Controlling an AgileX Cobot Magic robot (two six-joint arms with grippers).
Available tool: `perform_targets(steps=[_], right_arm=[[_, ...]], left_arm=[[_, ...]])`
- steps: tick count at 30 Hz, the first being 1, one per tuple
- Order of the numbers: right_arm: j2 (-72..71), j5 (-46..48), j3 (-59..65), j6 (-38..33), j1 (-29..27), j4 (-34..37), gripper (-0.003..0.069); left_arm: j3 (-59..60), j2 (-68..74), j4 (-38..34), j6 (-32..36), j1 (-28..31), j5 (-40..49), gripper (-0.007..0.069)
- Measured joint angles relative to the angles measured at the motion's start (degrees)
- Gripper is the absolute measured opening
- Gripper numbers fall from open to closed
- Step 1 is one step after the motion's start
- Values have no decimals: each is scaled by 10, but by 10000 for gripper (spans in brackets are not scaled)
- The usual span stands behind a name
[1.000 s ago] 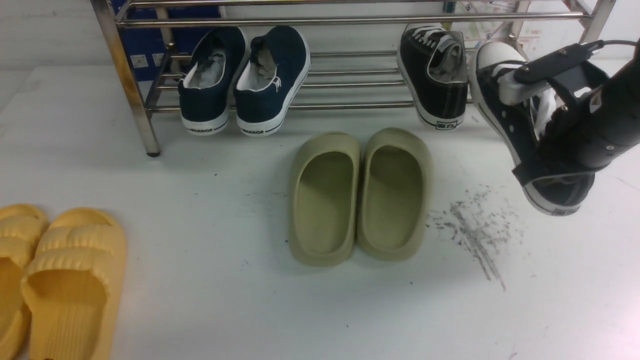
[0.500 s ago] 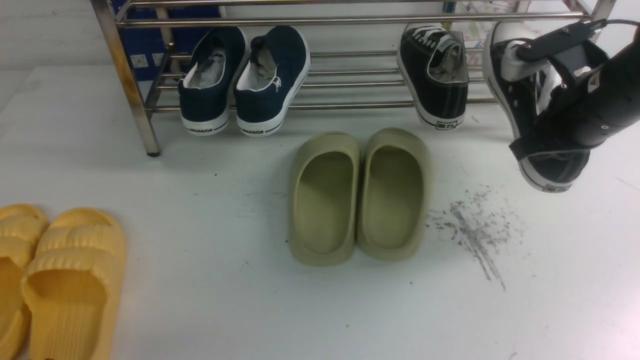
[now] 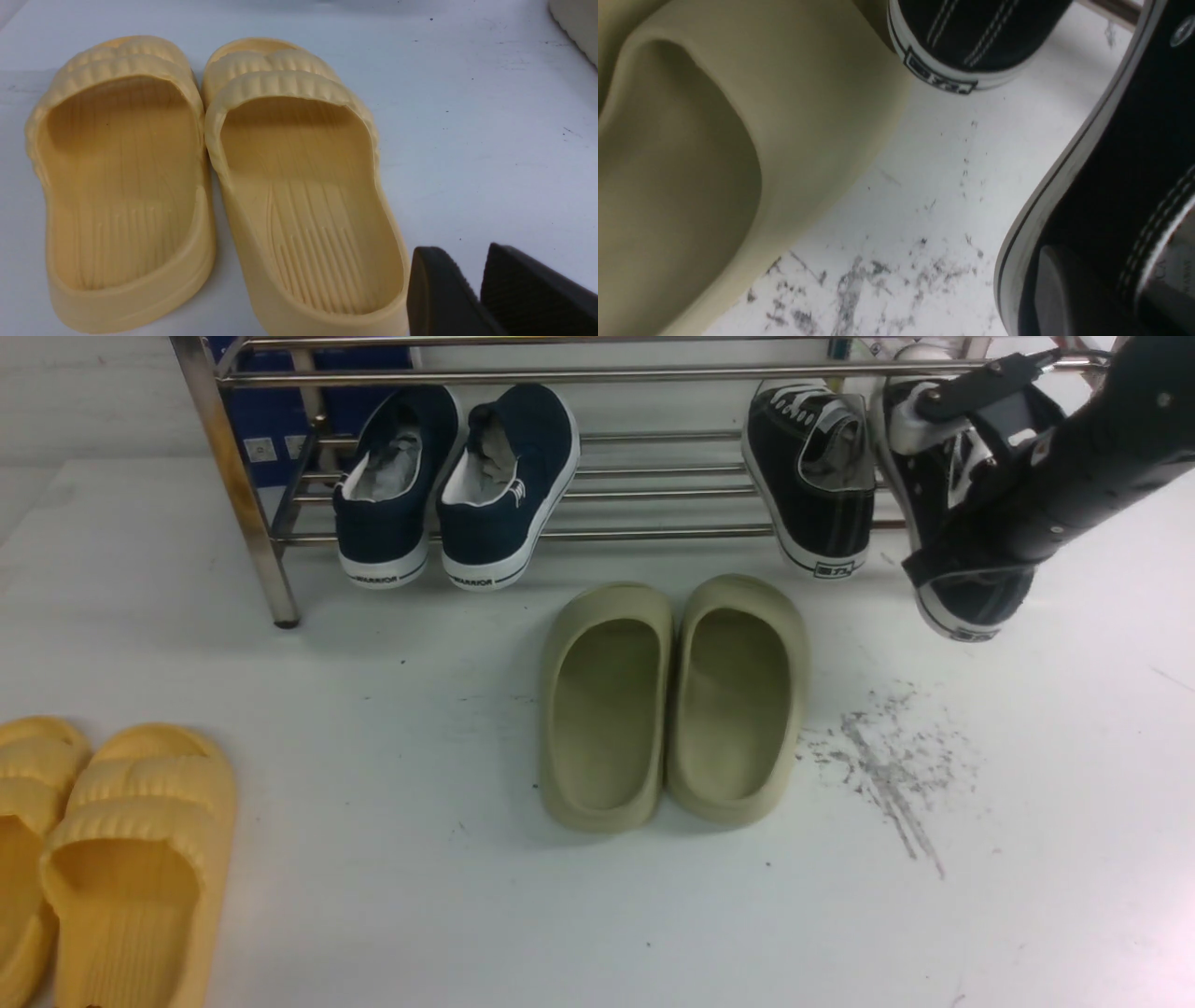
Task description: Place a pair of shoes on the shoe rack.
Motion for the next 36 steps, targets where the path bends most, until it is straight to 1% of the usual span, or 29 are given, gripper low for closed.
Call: perform_targets(steps=[11,18,21,24,26,27,28,29,31,32,33,34,36], right_arm=[[105,9,-125,-6,0,2,22],[121,7,-140,-6,0,2,22],[121,7,-141,-6,0,0,44],[122,3,-142,-6,0,-5,101],[121,-4,-144,-6,0,-7,158],[120,-6,-145,-6,0,-8,201],[120,-6,-145,-5,0,-8,209],[115,-6,-145,-3,0,-10,266],[104,-1,-145,-1,0,-12,332],[96,3,-145,-1,0,-12,355],[96,3,-145,-1,0,-12,355],[85,10,-145,2,0,-10,372],[53,35,-146,22,0,2,390]], left_arm=[[0,0,0,0,0,0,182],[0,0,0,0,0,0,184],[0,0,0,0,0,0,186],[0,0,0,0,0,0,186],[0,0,0,0,0,0,186],[0,0,0,0,0,0,186],[0,0,0,0,0,0,186],[0,0,0,0,0,0,186],[0,0,0,0,0,0,188],[0,0,0,0,0,0,189],[0,0,0,0,0,0,190],[0,0,0,0,0,0,190],[0,0,0,0,0,0,196]])
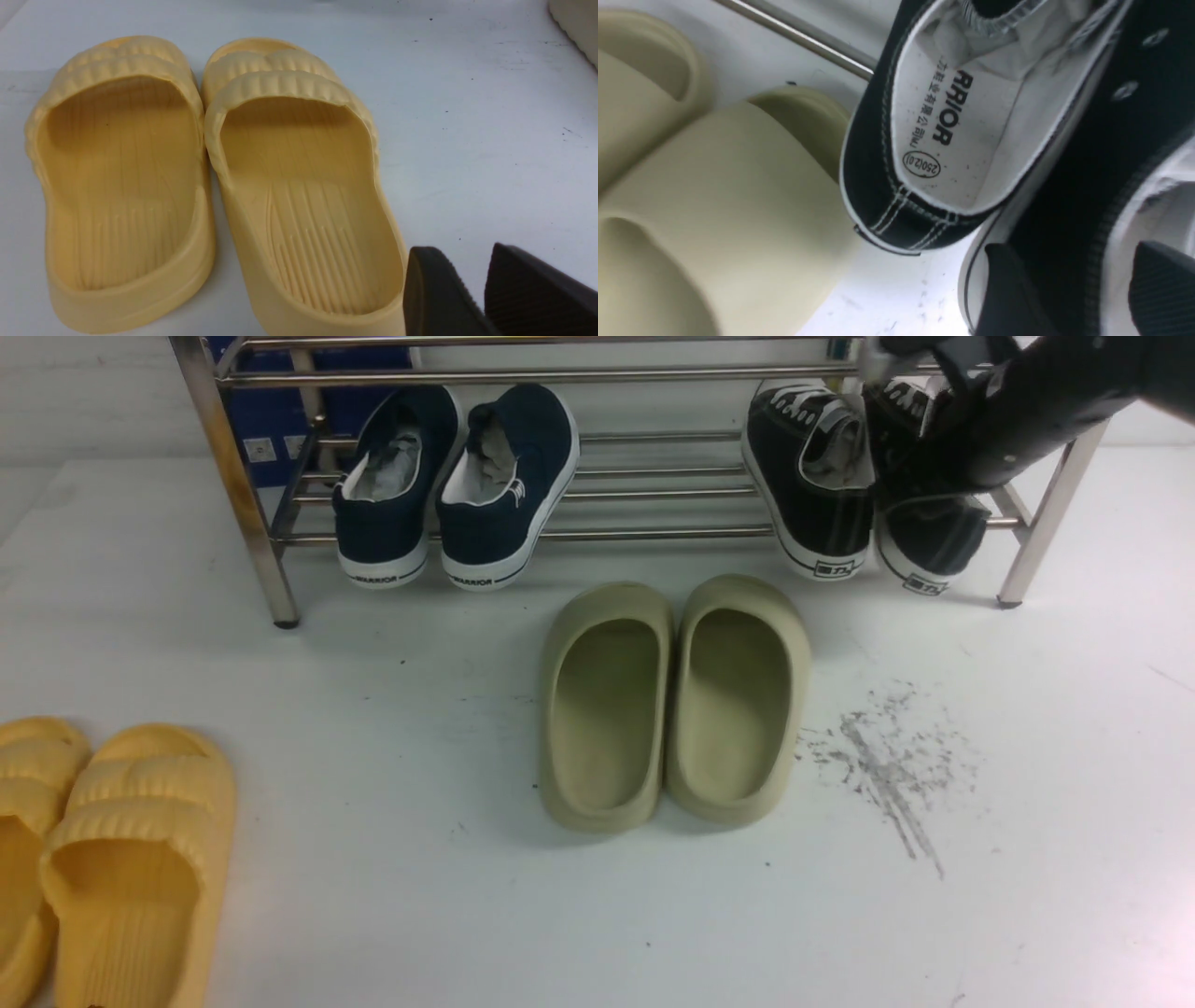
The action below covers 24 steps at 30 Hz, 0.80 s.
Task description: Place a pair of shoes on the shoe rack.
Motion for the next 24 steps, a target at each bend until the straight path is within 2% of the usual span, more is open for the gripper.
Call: perform_targets(steps=[4,8,9,10,13,16,24], right_arm=[[-44,57,-2,45,0,6,386],[-73,147,-4,115,0,6,325],[-73,166,-4,129,0,6,299],[-68,205,-4,154,0,6,221],[-48,242,-4,178,0,7,63],[-21,251,-4,195,0,8,-1],[43,213,-4,215,0,-2,-3]], left_arm=[[0,0,0,0,0,0,200],[0,0,0,0,0,0,203],[0,0,0,0,0,0,204],[0,0,0,0,0,0,206],[0,0,0,0,0,0,207],[0,0,0,0,0,0,215],[0,0,0,0,0,0,223]])
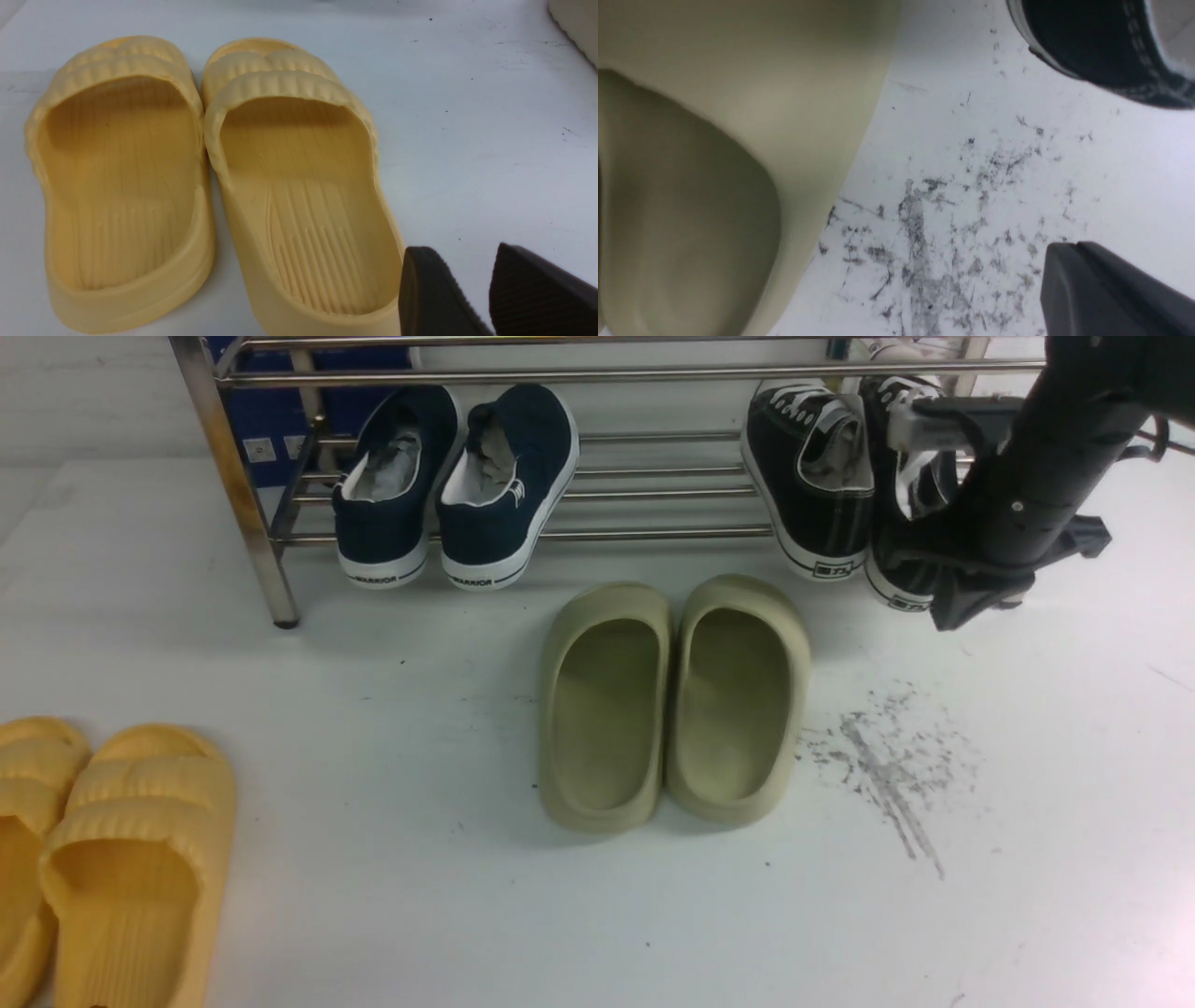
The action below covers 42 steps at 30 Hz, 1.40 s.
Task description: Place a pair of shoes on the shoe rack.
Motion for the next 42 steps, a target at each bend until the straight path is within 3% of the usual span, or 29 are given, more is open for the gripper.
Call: perform_targets(steps=[10,17,24,27,35,42], right_arm=[[-12,-120,0,43,0,-114,1],[-25,-151,0,46,0,-115,3],[-26,-39,0,69,0,-71,4],[-19,-36,0,69,0,-46,6],[15,-100,0,80,0,-24,12],[-15,-203,2,138,0,-96,18]], left_arm=[[0,0,0,0,0,0,235],[0,0,0,0,0,0,239],[0,0,0,0,0,0,239],[0,0,0,0,0,0,239],[0,0,0,0,0,0,239],[0,0,0,0,0,0,239]])
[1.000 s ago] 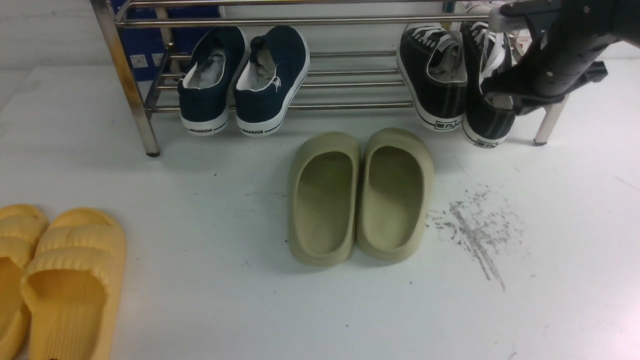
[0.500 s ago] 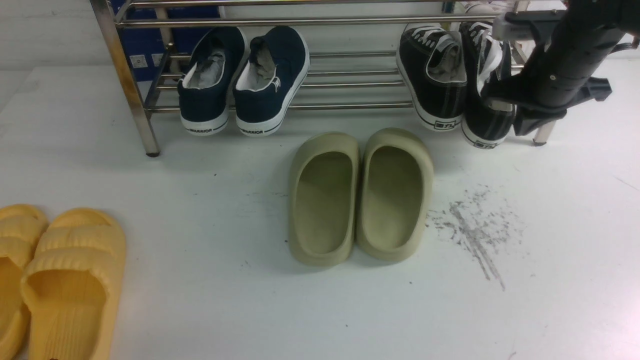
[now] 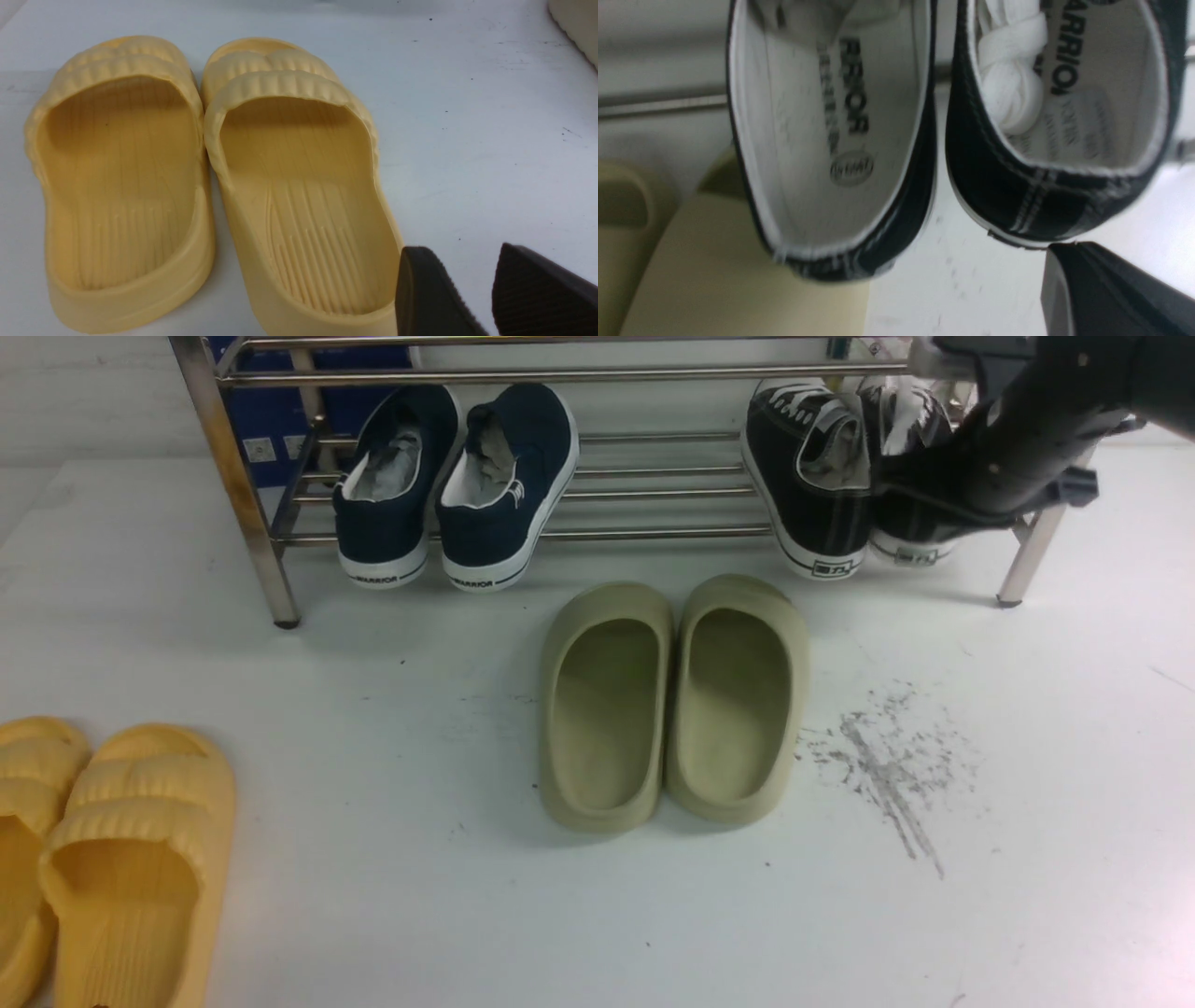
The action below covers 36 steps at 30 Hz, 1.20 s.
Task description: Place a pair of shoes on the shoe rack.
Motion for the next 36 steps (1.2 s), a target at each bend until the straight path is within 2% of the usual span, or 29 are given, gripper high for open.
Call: perform_targets(steps=[6,13,16,19,23,25,30,36], right_arm=[[-17,-11,-1,8,0,-21,20],[-26,67,-1,6,0,-19,26],[-52,120,-1,-24,0,-10,26],[-93,167,7,-70,0,40,26],[-173,158,70,-135,18,127,26],[-213,141,116,-153,37,148,26],[-337,111,247,-164,78,155,26],[-452,73,360,-160,86,149,9]], left_arm=[[0,0,0,0,0,0,239],[0,0,0,0,0,0,239],[0,0,0,0,0,0,239],[0,0,0,0,0,0,239],[0,0,0,0,0,0,239],[0,0,0,0,0,0,239],[0,0,0,0,0,0,239],[0,0,0,0,0,0,239]])
